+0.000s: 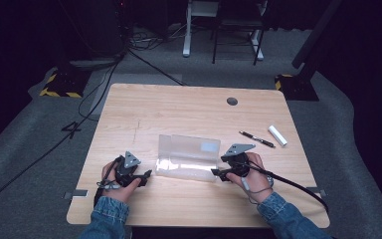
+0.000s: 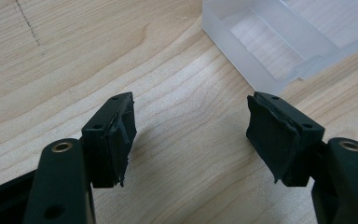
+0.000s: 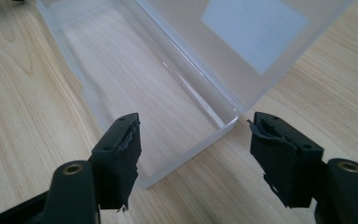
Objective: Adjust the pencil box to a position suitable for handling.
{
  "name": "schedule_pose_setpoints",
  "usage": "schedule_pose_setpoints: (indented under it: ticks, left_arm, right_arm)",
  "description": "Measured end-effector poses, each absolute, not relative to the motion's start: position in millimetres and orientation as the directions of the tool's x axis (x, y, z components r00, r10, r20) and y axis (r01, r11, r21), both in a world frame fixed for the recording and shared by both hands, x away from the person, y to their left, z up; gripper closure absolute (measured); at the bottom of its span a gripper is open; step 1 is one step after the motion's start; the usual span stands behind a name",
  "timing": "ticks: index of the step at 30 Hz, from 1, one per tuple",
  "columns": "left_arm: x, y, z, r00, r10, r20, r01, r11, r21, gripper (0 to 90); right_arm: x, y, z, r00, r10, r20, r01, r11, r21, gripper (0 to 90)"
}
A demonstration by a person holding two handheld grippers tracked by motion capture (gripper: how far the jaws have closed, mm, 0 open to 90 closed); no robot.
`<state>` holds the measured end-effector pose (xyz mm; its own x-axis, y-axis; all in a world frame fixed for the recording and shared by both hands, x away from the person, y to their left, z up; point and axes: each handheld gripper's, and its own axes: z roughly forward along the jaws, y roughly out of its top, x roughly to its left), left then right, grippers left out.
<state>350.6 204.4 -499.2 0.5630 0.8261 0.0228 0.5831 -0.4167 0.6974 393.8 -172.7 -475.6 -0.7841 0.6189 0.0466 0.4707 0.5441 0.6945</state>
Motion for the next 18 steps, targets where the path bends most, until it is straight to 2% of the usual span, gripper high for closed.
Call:
schedule_pose_setpoints:
  ticks: [18]
  left_arm:
    - [353, 204, -500, 0.573, 0.819, 0.028, 0.573, -0.425, 0.7, 32.3]
  right_arm:
    - [383, -174, -482, -0.797, 0.604, 0.011, 0.479, 0.62, 0.622, 34.3]
